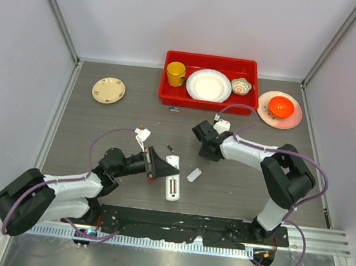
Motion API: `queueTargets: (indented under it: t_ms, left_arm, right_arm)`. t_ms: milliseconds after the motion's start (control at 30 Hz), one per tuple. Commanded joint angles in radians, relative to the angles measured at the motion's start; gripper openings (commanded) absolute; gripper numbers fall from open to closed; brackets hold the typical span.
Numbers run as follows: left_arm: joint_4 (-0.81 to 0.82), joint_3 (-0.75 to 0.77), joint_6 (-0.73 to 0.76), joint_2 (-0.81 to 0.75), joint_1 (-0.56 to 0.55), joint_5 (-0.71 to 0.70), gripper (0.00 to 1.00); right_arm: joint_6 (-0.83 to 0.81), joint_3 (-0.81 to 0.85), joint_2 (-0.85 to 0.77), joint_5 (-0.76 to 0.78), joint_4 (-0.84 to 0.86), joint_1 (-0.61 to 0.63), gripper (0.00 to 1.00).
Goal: Load the batteries into the remote control
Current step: Pick up the battery from the center of the board, then load the battery into the remote control.
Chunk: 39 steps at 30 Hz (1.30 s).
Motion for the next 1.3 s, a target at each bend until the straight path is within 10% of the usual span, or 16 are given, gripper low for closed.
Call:
queueTargets:
  t_ms: [0,267,533,767,900,1267]
  left_arm:
    - [0.058,-0.004,0.018,-0.024,-0.003,-0.004,0.0]
    - [0.057,-0.008,0.014,-0.035,-0.003,-0.008,0.0]
    - [0.04,-0.002,0.015,-0.041,-0.003,-0.016,0.0]
    - [0.044,0.039,0.02,0.013,-0.003,-0.028,0.01]
    - [0.124,0.041,0.025,0.054,-0.014,-0.122,0.0]
    - [0.414,0.091,-0.027,0.286,-0.037,-0.292,0.0]
  right_arm:
    - [0.027,0.004,0.036,0.005,-0.033,0.009,0.33]
    - [0.011,0.019,0.064,0.0,-0.036,-0.003,0.32]
    - [-0.044,0.002,0.041,0.016,-0.054,-0.004,0.01]
    - [-0.282,-0.052,-0.325,-0.063,-0.089,0.014,0.01]
    - [-0.386,0.044,-0.541,-0.2,-0.297,0.017,0.01]
    - [-0.616,0.289,-0.525,-0.491,-0.747,0.197,0.01]
